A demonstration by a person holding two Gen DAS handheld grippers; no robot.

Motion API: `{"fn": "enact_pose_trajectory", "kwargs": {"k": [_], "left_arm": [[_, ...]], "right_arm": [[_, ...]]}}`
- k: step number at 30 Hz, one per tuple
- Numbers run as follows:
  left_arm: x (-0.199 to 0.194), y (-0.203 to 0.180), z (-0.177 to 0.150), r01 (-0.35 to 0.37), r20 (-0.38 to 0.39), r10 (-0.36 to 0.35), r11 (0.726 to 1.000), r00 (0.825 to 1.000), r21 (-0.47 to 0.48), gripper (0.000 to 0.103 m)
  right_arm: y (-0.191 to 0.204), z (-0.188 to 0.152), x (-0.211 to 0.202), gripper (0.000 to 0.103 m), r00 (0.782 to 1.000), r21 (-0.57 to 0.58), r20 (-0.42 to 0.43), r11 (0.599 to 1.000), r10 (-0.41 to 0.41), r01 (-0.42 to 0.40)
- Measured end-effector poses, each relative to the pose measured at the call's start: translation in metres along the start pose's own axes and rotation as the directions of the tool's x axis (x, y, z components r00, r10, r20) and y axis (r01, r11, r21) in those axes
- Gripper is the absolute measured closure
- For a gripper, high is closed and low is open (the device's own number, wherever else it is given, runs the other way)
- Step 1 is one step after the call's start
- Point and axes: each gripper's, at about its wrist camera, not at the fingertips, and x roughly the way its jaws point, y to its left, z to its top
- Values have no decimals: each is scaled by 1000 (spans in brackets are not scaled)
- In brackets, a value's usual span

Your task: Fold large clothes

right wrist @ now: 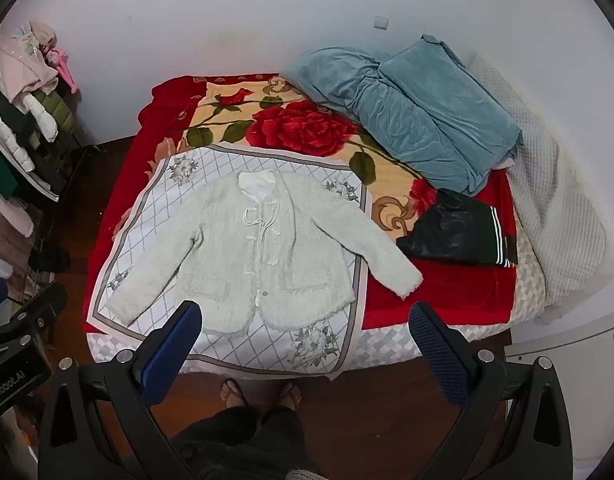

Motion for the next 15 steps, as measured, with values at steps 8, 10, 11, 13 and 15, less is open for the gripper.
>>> {"fn": "enact_pose_trajectory", "kwargs": {"k": [8,10,11,13,15], "left_arm": [[-1,0,0,0,1,0,1000,1000,6,0],[0,0,0,-3,-2,3,1000,1000,1,0],[0,0,0,-1,-4,1,1000,1000,0,0],[0,0,0,-2,-3,2,1000,1000,1,0],[0,0,0,0,-2,0,1000,1000,0,0]], "right_arm": [[0,0,0,0,1000,-1,6,1000,-5,5],[0,0,0,0,1000,0,6,1000,-2,2],[0,0,0,0,1000,0,5,1000,0,0],[-1,8,1,0,1000,0,5,1000,4,-4],[1,15,-3,0,1000,0,5,1000,6,-6]]}}
